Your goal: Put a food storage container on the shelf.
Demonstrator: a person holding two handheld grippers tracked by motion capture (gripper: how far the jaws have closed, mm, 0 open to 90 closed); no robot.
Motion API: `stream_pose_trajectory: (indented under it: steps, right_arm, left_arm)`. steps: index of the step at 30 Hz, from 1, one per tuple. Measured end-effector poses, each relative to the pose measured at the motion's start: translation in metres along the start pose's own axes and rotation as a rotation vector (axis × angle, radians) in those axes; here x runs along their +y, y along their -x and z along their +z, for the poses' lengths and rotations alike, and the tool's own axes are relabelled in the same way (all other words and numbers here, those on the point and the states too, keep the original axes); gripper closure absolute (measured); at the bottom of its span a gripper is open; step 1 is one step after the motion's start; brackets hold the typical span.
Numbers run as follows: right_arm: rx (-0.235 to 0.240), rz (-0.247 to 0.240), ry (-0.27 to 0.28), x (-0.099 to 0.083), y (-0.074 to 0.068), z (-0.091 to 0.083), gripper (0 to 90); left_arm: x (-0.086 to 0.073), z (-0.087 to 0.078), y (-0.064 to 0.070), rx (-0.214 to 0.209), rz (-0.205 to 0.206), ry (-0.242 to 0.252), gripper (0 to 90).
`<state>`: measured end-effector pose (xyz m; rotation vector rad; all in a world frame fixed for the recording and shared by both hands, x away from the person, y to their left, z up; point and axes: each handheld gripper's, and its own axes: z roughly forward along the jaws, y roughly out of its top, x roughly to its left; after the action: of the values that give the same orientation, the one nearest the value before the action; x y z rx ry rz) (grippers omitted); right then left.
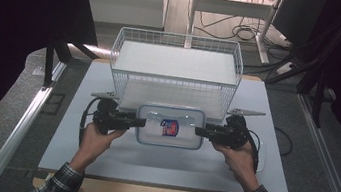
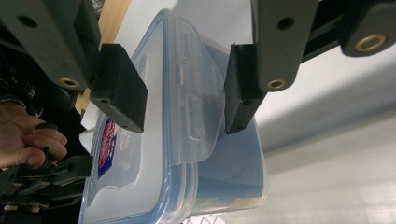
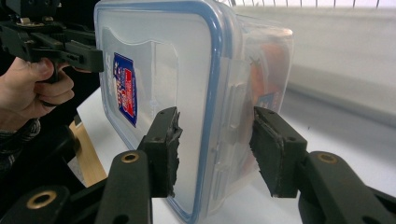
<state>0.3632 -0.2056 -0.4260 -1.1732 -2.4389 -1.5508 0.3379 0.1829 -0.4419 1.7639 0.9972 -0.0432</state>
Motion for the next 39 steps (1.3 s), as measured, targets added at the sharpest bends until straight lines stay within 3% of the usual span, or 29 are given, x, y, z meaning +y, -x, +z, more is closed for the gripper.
stream_pose_trajectory:
  steps: [3,22,39]
  right_arm:
    - [0.003,-0.011,0.01,0.008,-0.001,-0.001,52.8]
    - [0.008,-0.038,0.05,0.069,-0.005,-0.008,52.7]
    - [-0.003,-0.051,0.088,0.125,0.0,-0.013,52.4]
  left_arm:
    - [0.01,-0.004,0.002,0.007,0.018,0.005,50.3]
    - [0.065,-0.025,0.004,0.026,0.036,0.04,50.5]
    - [0.121,-0.032,-0.005,0.021,0.048,0.059,50.7]
